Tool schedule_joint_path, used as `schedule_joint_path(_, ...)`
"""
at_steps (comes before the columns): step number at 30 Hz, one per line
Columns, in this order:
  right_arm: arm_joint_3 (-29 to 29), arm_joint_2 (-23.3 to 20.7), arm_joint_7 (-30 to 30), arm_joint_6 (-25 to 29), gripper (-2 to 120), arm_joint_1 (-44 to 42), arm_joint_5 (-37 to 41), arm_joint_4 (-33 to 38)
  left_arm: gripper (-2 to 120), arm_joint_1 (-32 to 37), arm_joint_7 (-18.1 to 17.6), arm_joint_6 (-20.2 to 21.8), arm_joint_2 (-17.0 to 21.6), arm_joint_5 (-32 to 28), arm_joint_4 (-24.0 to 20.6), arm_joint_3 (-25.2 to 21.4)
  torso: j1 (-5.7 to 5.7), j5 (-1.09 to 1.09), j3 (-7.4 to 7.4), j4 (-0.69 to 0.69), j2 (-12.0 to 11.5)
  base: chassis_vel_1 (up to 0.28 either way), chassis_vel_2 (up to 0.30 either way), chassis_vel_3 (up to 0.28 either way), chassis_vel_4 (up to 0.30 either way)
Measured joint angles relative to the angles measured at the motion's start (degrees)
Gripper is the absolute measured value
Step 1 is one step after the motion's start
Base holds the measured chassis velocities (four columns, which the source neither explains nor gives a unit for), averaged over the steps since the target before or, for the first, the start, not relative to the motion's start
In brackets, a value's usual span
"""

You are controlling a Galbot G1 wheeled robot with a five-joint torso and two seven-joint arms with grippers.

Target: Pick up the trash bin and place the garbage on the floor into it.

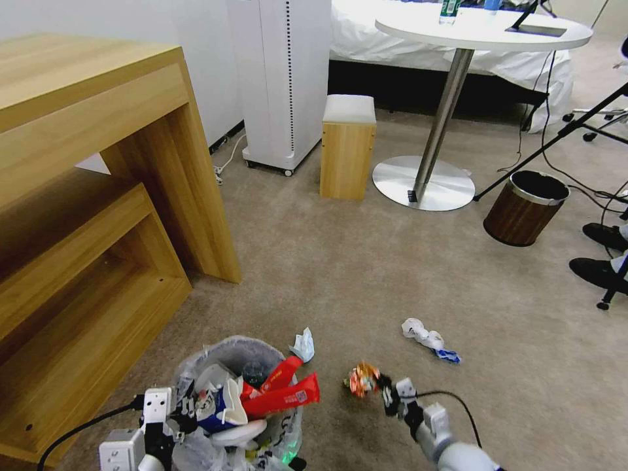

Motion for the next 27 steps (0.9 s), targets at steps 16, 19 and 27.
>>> schedule_joint_path(16, 5.18, -12.09, -8.20, 6.53, 7, 16.49, 5.91, 18.13, 0, -2.66, -0.86, 0.00, 3.44, -8.56, 1.10, -3.59, 0.00, -0.01, 0.01, 0.00, 0.00, 0.000, 0.000, 0.000, 0.000)
schedule_joint_path(19, -0.95, -14.13, -11.18, 6.76, 7, 24.80, 13.59, 23.26, 0, -3.67, -0.94, 0.01, 4.47, -9.61, 1.71, -3.11, 0.00, -0.02, 0.00, -0.02, 0.00, 0.000, 0.000, 0.000, 0.000)
schedule_joint_path(27, -21.70, -8.70, -10.61, 5.13, 7, 38.23, 15.91, 25.32, 0, -4.81, -1.40, 0.44, 4.87, -9.83, 2.03, -1.86, 0.00, -0.02, 0.00, 0.01, 0.00, 0.000, 0.000, 0.000, 0.000)
